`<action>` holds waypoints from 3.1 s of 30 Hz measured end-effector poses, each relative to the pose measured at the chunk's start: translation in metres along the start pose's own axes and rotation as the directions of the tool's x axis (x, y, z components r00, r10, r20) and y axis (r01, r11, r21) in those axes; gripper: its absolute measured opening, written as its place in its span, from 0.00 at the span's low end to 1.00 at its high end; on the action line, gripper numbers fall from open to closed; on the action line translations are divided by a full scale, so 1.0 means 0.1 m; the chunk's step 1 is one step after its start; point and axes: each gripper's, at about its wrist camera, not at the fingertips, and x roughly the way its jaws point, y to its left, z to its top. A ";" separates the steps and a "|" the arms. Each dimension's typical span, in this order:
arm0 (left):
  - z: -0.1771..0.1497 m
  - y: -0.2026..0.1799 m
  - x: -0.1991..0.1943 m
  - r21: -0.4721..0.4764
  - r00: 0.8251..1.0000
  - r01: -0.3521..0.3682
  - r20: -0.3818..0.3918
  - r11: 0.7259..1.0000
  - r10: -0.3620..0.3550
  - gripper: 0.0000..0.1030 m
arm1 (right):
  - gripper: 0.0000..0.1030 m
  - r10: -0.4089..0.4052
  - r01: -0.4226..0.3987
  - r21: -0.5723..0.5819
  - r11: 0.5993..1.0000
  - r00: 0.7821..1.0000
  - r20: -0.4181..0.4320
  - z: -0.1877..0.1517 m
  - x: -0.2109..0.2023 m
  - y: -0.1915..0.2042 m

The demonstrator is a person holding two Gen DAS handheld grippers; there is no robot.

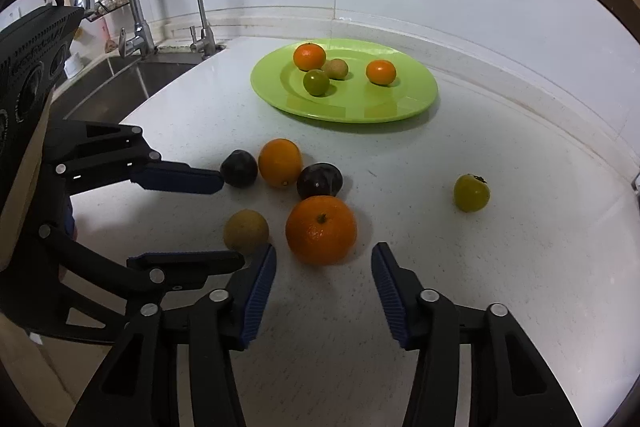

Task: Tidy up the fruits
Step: 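Grasp a tan round fruit with the left tool while the right tool grasps a large orange, then carry the tan fruit and orange onto the green plate while both tools open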

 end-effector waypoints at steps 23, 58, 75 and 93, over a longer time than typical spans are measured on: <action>0.00 0.18 -0.13 -0.153 0.999 -0.050 -0.002 0.987 0.050 0.26 | 0.44 0.032 -0.032 0.054 0.998 0.999 -0.004 0.06 0.17 -0.01; 0.35 0.36 -0.76 -0.223 0.974 -0.126 0.159 0.967 0.164 0.27 | 0.41 -0.024 -0.011 0.161 0.987 0.976 0.215 0.39 -0.58 0.08; 0.78 0.74 -0.75 -0.244 0.955 -0.174 0.194 0.954 0.224 0.27 | 0.41 -0.023 -0.025 0.159 0.987 0.957 0.288 0.92 -0.56 -0.05; 1.30 1.34 -0.19 -0.273 0.968 -0.179 0.124 0.945 0.219 0.27 | 0.41 0.004 -0.040 0.173 0.984 0.978 0.207 1.63 0.10 -0.49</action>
